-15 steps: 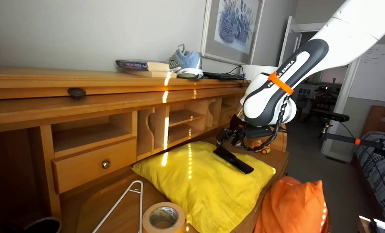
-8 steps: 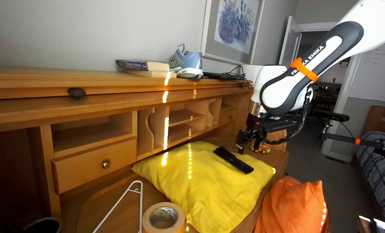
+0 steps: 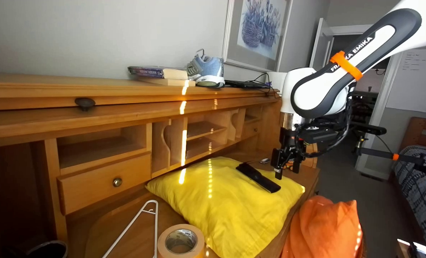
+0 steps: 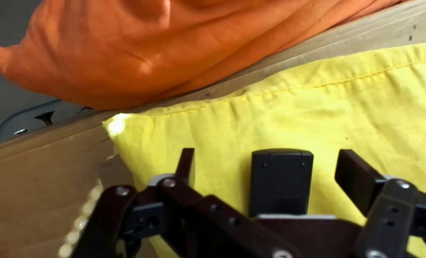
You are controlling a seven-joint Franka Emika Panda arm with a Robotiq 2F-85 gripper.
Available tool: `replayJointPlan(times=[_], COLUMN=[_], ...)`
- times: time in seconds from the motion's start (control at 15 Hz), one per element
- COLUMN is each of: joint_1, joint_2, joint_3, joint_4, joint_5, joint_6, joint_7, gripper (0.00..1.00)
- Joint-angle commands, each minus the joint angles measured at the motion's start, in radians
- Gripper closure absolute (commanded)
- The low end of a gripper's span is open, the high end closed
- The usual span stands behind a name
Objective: Put the remote on the pillow upside down
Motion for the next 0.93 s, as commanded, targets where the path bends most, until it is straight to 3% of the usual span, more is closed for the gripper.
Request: replayJointPlan(times=[0.0,0.33,0.87], joint_1=[-0.003,-0.003,-0.017], joint_2=[0.007,0.046,0.117], joint_3=[0.006,0.014,0.063], joint_4=[-0.043,-0.065,-0.090], joint_5=[0.041,0.085,0.227], joint_6=[0.009,0.067,0.315], joint_7=[-0.052,-0.107,-0.257], gripper=[0.00,0.00,0.00])
